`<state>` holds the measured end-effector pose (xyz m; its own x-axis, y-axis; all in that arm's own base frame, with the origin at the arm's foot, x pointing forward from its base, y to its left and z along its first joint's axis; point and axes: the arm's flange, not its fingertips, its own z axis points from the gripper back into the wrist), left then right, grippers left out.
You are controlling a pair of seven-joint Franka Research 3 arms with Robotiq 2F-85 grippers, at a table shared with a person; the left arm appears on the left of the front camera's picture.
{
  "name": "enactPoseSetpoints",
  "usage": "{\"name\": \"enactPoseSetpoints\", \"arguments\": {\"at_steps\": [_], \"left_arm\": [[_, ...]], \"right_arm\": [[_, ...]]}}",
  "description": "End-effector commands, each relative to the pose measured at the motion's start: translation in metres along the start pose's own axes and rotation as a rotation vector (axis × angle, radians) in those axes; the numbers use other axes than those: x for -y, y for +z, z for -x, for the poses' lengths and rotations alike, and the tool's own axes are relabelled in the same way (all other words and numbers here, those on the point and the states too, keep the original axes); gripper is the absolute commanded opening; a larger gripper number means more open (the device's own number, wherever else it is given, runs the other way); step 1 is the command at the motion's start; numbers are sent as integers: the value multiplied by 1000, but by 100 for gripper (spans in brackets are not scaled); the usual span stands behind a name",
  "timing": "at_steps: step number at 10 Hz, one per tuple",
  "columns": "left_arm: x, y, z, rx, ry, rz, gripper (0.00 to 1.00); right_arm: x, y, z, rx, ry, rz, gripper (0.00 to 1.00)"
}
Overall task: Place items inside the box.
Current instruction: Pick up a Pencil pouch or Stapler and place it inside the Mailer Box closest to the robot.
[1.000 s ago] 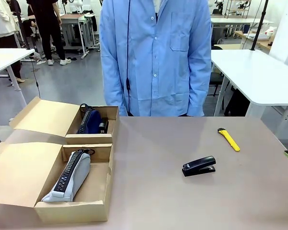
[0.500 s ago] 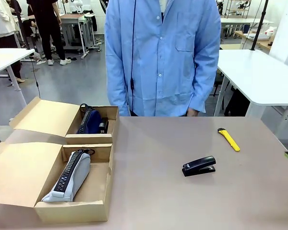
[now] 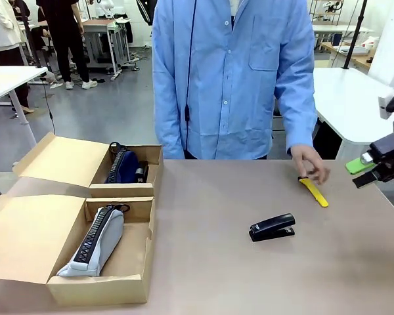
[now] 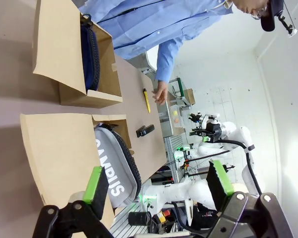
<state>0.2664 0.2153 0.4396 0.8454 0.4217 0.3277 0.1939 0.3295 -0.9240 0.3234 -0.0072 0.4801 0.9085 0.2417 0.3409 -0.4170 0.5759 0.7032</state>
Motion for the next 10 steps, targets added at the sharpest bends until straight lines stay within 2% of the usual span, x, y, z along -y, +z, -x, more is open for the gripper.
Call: {"name": "enactPoseSetpoints", "arguments": {"at_steps": [1, 2, 3, 4, 5, 6, 7, 9, 10], "left_arm": [[2, 0, 0, 9, -19, 21, 100], [2, 0, 0, 9, -19, 21, 100], [2, 0, 0, 9, -19, 21, 100], [2, 0, 0, 9, -19, 21, 100], [2, 0, 0, 9, -19, 21, 100], [2, 0, 0, 9, -19, 21, 100], [2, 0, 0, 9, -19, 21, 100], [2, 0, 0, 9, -19, 21, 100], [2, 0, 0, 9, -19, 21, 100]], "right_arm": [[35, 22, 36, 117, -32, 10, 100], [39, 44, 57, 108, 22, -31, 100], [43, 72, 83, 102, 76, -16, 100], [48, 100, 118, 54, 189, -21, 100], [52, 111, 136, 60, 147, 31, 100], [55, 110, 140, 53, 166, 22, 100], [60, 102, 137, 51, 130, 33, 100], [64, 91, 122, 40, 150, 24, 100], [59, 83, 110, 4, 161, 49, 100]]}}
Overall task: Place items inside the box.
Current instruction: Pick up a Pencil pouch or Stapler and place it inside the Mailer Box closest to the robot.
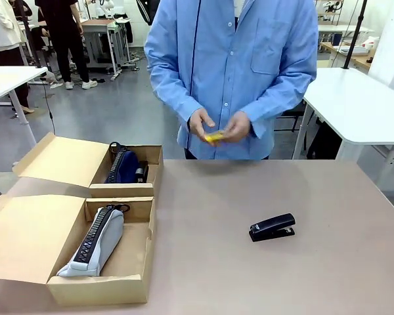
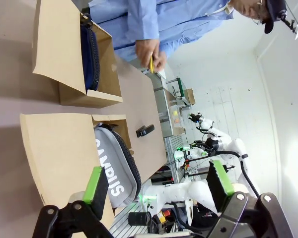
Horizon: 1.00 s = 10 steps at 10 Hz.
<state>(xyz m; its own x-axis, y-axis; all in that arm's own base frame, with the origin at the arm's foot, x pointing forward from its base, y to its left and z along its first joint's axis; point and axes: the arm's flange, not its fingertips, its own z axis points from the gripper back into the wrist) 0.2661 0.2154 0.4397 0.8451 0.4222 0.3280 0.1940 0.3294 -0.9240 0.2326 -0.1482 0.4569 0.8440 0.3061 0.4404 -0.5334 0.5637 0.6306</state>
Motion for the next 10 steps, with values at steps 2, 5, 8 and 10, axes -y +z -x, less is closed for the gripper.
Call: {"name": "enactPoseSetpoints", "arguments": {"at_steps": [2, 5, 8, 10], "left_arm": [[1, -1, -1, 9, -18, 21, 100], [1, -1, -1, 9, -18, 21, 100], [1, -1, -1, 9, -18, 21, 100], [1, -1, -1, 9, -18, 21, 100]], "right_arm": [[-21, -56, -73, -258, 273, 50, 100], [-48, -143, -161, -488, 582, 173, 100], [-85, -253, -204, -571, 745, 106, 100], [-86, -202, -179, -592, 676, 121, 100]]}}
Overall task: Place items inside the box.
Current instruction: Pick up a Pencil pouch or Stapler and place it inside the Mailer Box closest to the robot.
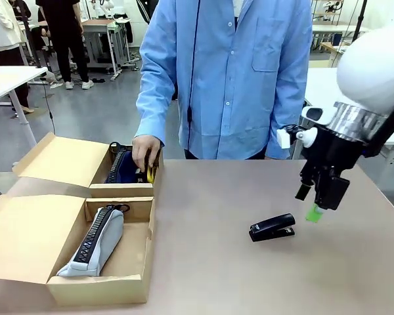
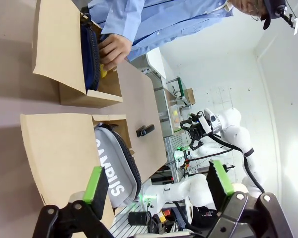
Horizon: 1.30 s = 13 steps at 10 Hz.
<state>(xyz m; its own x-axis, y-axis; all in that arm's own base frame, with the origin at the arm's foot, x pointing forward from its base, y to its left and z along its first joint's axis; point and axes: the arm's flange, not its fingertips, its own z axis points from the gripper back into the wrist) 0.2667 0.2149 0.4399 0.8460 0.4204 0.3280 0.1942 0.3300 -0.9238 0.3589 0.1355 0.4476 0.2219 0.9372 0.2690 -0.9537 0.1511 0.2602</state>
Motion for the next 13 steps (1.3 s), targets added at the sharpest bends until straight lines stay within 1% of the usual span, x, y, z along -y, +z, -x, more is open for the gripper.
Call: {"name": "enactPoseSetpoints", "arguments": {"at_steps": [1, 2, 3, 4, 5, 6, 7, 9, 11, 13], "left_arm": [[1, 0, 0, 11, -18, 21, 100], [1, 0, 0, 11, -18, 21, 100], [1, 0, 0, 11, -18, 21, 100], [1, 0, 0, 11, -18, 21, 100], [1, 0, 0, 11, -18, 21, 100], [1, 0, 0, 11, -18, 21, 100], [1, 0, 0, 11, -18, 21, 100], [1, 0, 0, 11, -18, 21, 100], [1, 0, 0, 11, -18, 21, 100], [1, 0, 0, 11, -18, 21, 100]], "right_arm": [[1, -8, -10, -9, 15, 1, 100], [0, -15, -23, -33, 146, 97, 100], [4, -35, -34, -93, 126, 227, 100], [9, -49, -39, -98, 105, 264, 100], [15, -59, -38, -135, 145, 287, 100], [17, -73, -38, -172, 204, 264, 100], [20, -88, -39, -186, 251, 273, 100], [33, -116, -39, -200, 299, 304, 100], [42, -129, -38, -211, 312, 272, 100], [53, -143, -36, -223, 296, 233, 100]]}}
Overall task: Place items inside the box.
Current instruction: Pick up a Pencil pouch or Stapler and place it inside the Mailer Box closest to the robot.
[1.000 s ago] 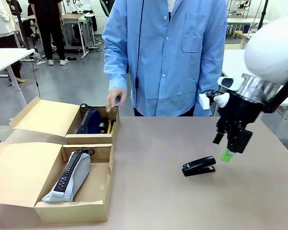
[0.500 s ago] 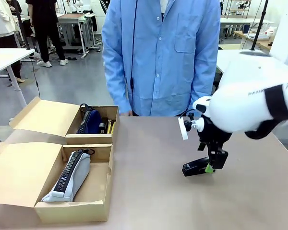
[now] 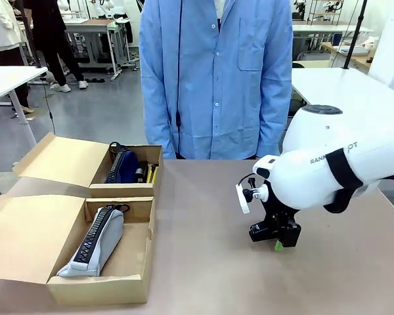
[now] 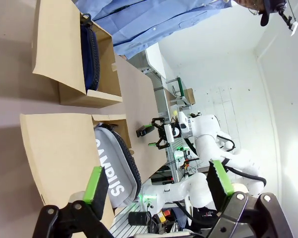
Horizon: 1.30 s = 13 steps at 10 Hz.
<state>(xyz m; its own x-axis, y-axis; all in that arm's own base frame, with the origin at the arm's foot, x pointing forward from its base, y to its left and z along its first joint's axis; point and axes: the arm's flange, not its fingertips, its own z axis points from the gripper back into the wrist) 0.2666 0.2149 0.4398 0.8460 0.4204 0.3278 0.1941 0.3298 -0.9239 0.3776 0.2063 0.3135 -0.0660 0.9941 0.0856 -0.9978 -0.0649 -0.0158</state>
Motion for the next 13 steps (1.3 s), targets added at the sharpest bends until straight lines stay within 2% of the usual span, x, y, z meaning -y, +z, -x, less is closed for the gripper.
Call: {"name": "enactPoseSetpoints", "arguments": {"at_steps": [1, 4, 5, 6, 7, 9, 10, 11, 12, 13], "left_arm": [[1, 0, 0, 11, -18, 21, 100], [1, 0, 0, 11, -18, 21, 100], [1, 0, 0, 11, -18, 21, 100], [1, 0, 0, 11, -18, 21, 100], [1, 0, 0, 11, -18, 21, 100], [1, 0, 0, 11, -18, 21, 100], [1, 0, 0, 11, -18, 21, 100], [1, 0, 0, 11, -18, 21, 100], [1, 0, 0, 11, -18, 21, 100], [1, 0, 0, 11, -18, 21, 100]], "right_arm": [[12, -4, 2, 7, 23, 1, 100], [12, -5, 5, 12, -11, -34, 100], [11, -5, 6, 9, -7, -35, 54], [10, -5, 7, 25, -25, -72, 40], [9, -4, 7, 33, -31, -79, 0], [9, -5, 8, 31, -39, -86, 0], [9, -4, 9, 35, -43, -92, 14], [9, -4, 10, 29, -48, -93, 4], [8, -4, 10, 31, -46, -101, 0], [7, -2, 11, 31, -47, -111, 0]]}}
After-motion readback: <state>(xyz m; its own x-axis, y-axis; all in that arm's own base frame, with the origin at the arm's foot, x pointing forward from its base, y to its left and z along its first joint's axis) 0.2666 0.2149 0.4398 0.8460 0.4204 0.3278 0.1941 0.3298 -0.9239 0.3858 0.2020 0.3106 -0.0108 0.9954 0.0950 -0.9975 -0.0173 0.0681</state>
